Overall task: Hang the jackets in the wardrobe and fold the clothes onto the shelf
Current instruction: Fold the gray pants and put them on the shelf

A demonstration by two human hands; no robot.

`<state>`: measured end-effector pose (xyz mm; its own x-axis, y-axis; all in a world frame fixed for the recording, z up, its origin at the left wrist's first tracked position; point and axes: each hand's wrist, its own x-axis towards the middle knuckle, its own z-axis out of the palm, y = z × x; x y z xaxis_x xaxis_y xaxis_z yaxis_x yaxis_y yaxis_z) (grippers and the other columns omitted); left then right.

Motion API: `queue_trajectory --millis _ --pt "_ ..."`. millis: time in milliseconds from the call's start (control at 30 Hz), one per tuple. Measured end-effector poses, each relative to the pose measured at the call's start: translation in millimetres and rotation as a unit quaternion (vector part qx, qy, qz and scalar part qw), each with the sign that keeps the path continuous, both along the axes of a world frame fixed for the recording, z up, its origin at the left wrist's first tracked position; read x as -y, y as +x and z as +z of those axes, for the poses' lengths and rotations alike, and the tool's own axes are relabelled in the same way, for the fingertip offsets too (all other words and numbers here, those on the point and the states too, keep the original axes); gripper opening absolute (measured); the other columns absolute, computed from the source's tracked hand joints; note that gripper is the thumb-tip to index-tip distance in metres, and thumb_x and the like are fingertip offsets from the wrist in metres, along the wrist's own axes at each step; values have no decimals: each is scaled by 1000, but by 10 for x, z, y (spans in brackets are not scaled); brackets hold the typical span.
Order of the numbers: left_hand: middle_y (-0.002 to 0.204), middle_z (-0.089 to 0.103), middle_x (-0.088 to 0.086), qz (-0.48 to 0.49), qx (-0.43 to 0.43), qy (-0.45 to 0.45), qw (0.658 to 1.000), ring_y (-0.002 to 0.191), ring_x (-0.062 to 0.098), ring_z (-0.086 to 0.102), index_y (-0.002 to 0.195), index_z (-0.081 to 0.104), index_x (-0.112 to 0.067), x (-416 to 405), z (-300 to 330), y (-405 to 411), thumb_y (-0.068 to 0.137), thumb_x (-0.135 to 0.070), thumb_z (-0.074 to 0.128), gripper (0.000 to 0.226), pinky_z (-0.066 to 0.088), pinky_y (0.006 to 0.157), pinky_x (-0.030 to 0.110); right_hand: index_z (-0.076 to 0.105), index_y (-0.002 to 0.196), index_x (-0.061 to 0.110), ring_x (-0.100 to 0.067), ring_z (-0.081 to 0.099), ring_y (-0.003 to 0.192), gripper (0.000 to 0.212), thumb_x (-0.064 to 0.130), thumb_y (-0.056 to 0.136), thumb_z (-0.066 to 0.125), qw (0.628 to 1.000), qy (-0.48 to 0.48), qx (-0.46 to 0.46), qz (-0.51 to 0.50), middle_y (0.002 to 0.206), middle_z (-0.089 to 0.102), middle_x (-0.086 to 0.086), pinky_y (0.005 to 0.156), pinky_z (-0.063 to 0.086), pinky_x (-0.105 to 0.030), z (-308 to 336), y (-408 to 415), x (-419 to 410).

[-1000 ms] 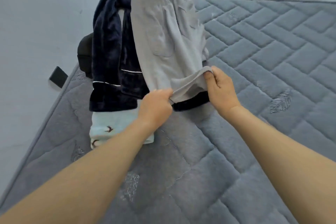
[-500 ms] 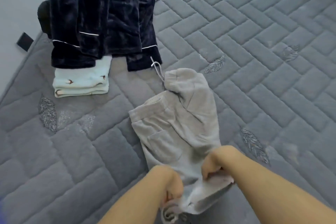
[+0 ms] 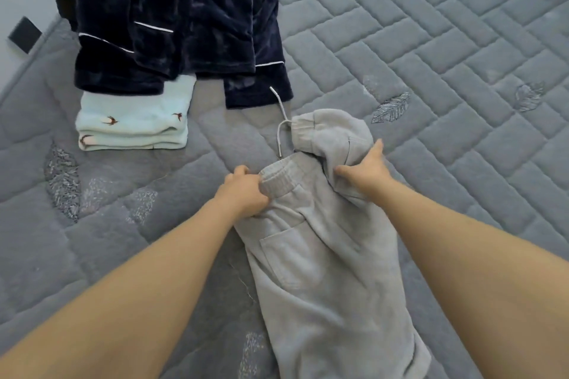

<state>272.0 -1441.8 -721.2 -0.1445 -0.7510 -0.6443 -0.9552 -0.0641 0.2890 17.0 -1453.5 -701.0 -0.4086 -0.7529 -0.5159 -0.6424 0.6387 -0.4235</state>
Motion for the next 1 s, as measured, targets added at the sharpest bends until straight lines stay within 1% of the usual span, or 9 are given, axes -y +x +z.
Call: queue_trajectory --millis 100,200,333,433,533,633,767,900,1000 --pt "123 49 9 -10 -35 9 999 105 30 50 105 61 -20 -115 14 19 85 -33 57 24 45 81 36 58 111 8 -31 60 104 32 17 82 66 997 -15 43 -56 115 64 -16 88 51 -39 -44 124 25" --pt "107 59 9 -1 -7 -44 999 83 26 56 81 45 -22 -172 133 159 84 -19 53 8 38 63 32 55 101 12 -30 58 94 19 13 82 58 987 -111 15 -118 105 64 -13 75 41 -33 141 22 -29" --pt "102 60 9 29 81 -125 988 82 31 60 109 34 -14 -193 283 295 88 -17 49 26 37 63 34 53 101 12 -39 61 97 25 32 86 54 986 -46 -110 -116 106 62 -19 74 44 -36 485 -359 -415" --pt "115 64 8 12 214 -11 977 102 28 62 133 29 -15 -206 396 323 91 -21 45 45 38 77 35 51 85 8 -26 53 54 24 32 89 52 972 226 5 -64 74 53 -13 54 40 -28 541 -523 -749" --pt "142 49 10 -87 340 70 934 129 31 45 147 27 -18 -221 438 289 94 -41 43 60 35 96 46 51 89 8 -27 57 71 15 22 84 53 972 204 -111 37 95 62 -16 61 41 -31 473 -858 -747" --pt "150 38 12 -96 175 -12 980 136 34 36 150 25 -19 -85 406 -85 89 -49 49 72 29 110 48 32 142 6 -38 51 119 66 19 83 57 975 168 -133 59 138 46 -21 90 46 -41 270 -1204 -566" --pt "135 49 10 101 -73 -19 992 127 34 46 143 33 -16 219 224 -808 80 -42 63 75 41 99 42 46 137 12 -33 46 129 69 10 73 71 985 79 2 153 143 44 -12 105 41 -45 -82 -1209 -360" --pt "149 31 12 92 -14 -6 996 137 35 30 146 33 -22 314 -21 -1140 76 -42 71 82 30 108 43 58 132 13 -17 44 133 73 17 59 59 947 -75 143 279 143 49 1 110 38 -36 -63 -918 -343" --pt "133 42 9 101 -8 -10 995 128 36 36 119 55 -28 284 -30 -1096 77 -36 69 45 34 98 41 63 106 17 -14 61 95 41 20 66 54 921 -70 248 294 100 67 3 83 49 -34 117 -810 -476"
